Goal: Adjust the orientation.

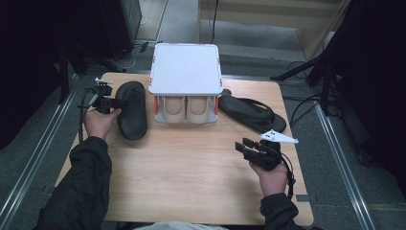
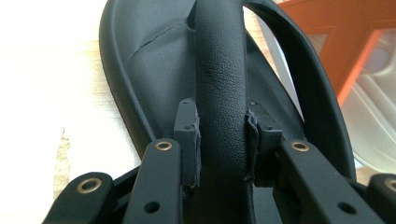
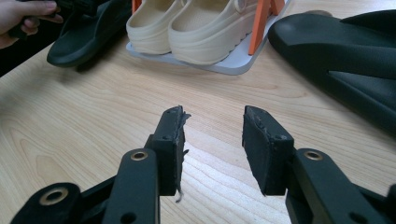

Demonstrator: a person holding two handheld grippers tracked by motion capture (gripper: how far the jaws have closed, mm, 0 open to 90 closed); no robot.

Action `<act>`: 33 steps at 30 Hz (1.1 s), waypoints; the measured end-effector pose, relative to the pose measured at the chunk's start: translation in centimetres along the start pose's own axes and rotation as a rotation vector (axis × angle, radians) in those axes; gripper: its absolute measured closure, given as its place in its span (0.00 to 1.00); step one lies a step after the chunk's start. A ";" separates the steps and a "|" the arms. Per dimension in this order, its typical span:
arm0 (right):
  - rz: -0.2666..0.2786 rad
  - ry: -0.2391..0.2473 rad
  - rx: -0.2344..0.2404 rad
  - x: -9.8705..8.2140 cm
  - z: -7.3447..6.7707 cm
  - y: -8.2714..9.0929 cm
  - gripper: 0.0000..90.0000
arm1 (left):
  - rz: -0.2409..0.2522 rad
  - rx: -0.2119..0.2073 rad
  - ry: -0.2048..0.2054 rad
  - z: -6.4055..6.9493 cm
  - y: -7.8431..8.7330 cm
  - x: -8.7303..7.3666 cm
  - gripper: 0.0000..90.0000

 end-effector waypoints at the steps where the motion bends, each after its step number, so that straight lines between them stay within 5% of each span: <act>1: 0.001 0.002 -0.001 0.0 0.0 0.0 0.66 | 0.000 -0.001 -0.005 0.1 0.4 0.0 0.78; 14: 0.006 0.006 0.017 0.9 0.3 -0.5 0.66 | 0.026 -0.053 -0.015 1.3 5.5 -2.3 0.78; 33: -0.004 0.009 0.050 2.3 0.4 -2.2 0.64 | 0.042 -0.135 -0.091 7.4 10.8 -8.4 0.78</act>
Point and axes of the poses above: each handheld gripper's, and its own axes: y roughly backward along the jaws, x roughly out of its top, z roughly to its right, the point moved 8 cm from there along -y, roughly forward along the jaws, and after that the axes turned 5 degrees about x, right-handed, at the moved point
